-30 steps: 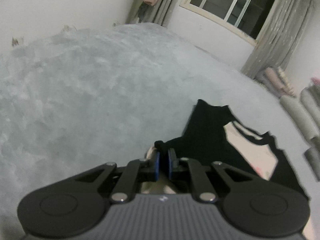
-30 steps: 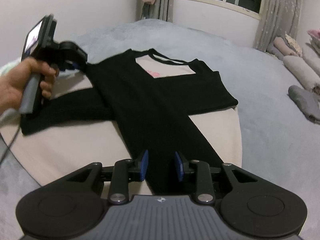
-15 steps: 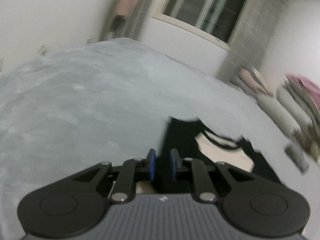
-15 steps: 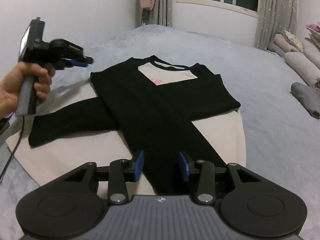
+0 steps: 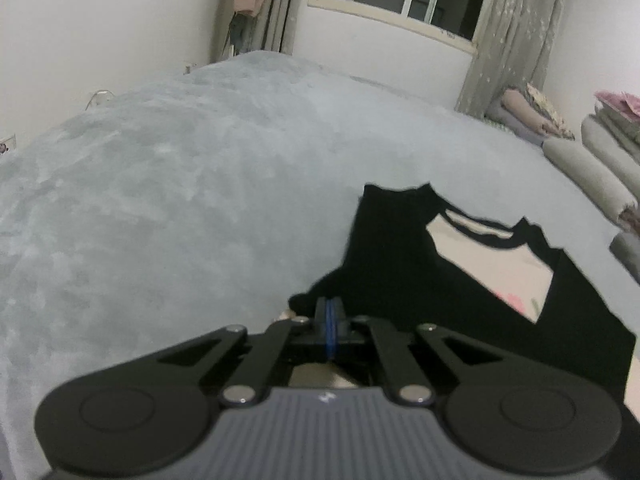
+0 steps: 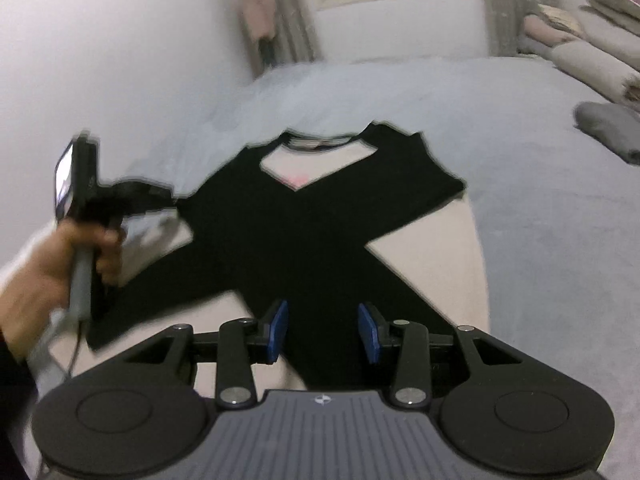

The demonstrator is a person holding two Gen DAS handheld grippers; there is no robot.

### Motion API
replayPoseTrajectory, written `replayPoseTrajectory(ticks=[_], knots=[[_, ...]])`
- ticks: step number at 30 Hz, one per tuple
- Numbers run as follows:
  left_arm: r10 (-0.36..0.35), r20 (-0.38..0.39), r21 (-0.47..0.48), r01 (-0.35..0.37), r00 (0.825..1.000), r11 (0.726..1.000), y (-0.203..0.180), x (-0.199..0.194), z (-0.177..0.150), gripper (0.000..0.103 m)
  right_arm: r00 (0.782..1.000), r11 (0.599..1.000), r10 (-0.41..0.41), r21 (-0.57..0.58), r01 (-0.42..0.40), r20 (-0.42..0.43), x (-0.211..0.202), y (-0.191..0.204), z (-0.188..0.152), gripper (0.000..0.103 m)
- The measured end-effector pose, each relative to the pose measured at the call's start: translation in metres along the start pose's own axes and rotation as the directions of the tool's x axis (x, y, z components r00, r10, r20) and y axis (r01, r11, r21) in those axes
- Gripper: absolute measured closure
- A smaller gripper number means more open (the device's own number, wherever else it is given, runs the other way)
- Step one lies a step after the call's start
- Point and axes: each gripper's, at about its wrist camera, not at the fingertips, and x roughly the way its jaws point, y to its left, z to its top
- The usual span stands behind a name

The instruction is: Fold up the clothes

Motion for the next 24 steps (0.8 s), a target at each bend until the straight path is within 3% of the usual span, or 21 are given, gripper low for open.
replayPoseTrajectory(ticks=[3, 6, 11, 17, 19, 24], knots=[[-0.023, 0.009, 0.011, 0.023, 1.0, 1.0, 0.001, -0.004, 0.002, 0.099, 0.999, 0.996, -0.05, 0.072, 0.049, 0.016, 0.0, -0.014, 0.006, 0.065], [-0.029, 0.0, -0.001, 0.029, 1.0, 1.0, 0.004, -0.005, 0.003, 0.098, 0.999, 0.991, -0.048, 0.13, 0.044, 0.026, 0.002, -0.024, 0.011, 0.065], [-0.02, -0.007, -0.021, 0.02, 1.0, 1.0, 0.007, -0.01, 0.006, 0.098, 0.999, 0.999, -0.005, 0.032, 0.004, 0.048, 0.006, -0.004, 0.01, 0.065], [-0.05, -0.014, 0.036, 0.051, 0.999, 0.998, -0.008, -0.029, 0.0, 0.097, 0.994, 0.99, -0.042, -0.136, 0.028, -0.098, 0.037, 0.026, -0.005, 0.065], [-0.063, -0.021, 0.059, 0.065, 0.998, 0.996, -0.014, -0.036, -0.003, 0.097, 0.996, 0.986, -0.052, -0.16, 0.039, -0.078, 0.034, 0.03, -0.004, 0.065], [-0.096, -0.039, 0.116, 0.1, 0.995, 0.988, -0.028, -0.051, -0.011, 0.095, 1.0, 0.994, 0.011, -0.109, -0.009, 0.024, 0.018, 0.025, 0.001, 0.065]])
